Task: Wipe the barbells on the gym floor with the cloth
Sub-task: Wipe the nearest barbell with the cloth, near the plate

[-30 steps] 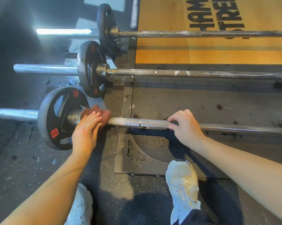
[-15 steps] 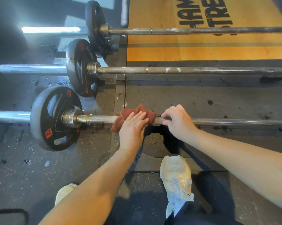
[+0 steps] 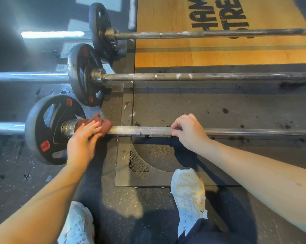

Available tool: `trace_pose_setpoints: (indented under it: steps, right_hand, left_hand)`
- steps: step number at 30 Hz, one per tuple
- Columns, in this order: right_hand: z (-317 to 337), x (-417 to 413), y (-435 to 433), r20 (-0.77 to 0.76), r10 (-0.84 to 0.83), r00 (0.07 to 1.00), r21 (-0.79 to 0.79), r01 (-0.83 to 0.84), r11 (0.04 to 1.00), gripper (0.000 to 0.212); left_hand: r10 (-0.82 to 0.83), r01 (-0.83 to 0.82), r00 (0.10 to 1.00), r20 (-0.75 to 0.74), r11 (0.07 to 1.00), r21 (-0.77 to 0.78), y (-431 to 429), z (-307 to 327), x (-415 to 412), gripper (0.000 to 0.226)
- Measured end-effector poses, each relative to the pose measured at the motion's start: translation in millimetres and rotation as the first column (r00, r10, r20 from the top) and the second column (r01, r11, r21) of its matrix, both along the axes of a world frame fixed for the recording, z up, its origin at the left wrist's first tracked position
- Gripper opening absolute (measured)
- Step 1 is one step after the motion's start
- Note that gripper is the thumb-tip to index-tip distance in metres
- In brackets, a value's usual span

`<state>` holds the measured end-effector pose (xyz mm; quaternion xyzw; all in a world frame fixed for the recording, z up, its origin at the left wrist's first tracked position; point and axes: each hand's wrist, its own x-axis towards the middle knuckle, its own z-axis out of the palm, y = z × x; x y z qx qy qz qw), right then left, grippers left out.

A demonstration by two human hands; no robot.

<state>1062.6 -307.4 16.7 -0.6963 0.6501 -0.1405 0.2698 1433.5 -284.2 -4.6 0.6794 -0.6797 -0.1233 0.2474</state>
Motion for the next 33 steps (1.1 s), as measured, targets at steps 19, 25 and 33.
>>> trace_pose_setpoints:
  steps: [19, 25, 33]
  right_hand:
    - [25, -63, -27, -0.085, 0.257, 0.963, 0.374, -0.209, 0.903, 0.059]
    - [25, -52, -46, 0.085, 0.362, 0.928, 0.644, -0.328, 0.691, 0.037]
    - [8, -54, -22, 0.057, 0.333, 0.941, 0.466, -0.320, 0.825, 0.017]
  left_hand:
    - [-0.130, 0.144, 0.972, -0.196, 0.988, 0.059, -7, 15, -121, 0.027]
    - [-0.146, 0.163, 0.970, -0.196, 0.984, 0.075, -10, 18, -119, 0.026]
    - [-0.158, 0.172, 0.971, -0.179, 0.983, 0.069, -10, 14, -119, 0.027]
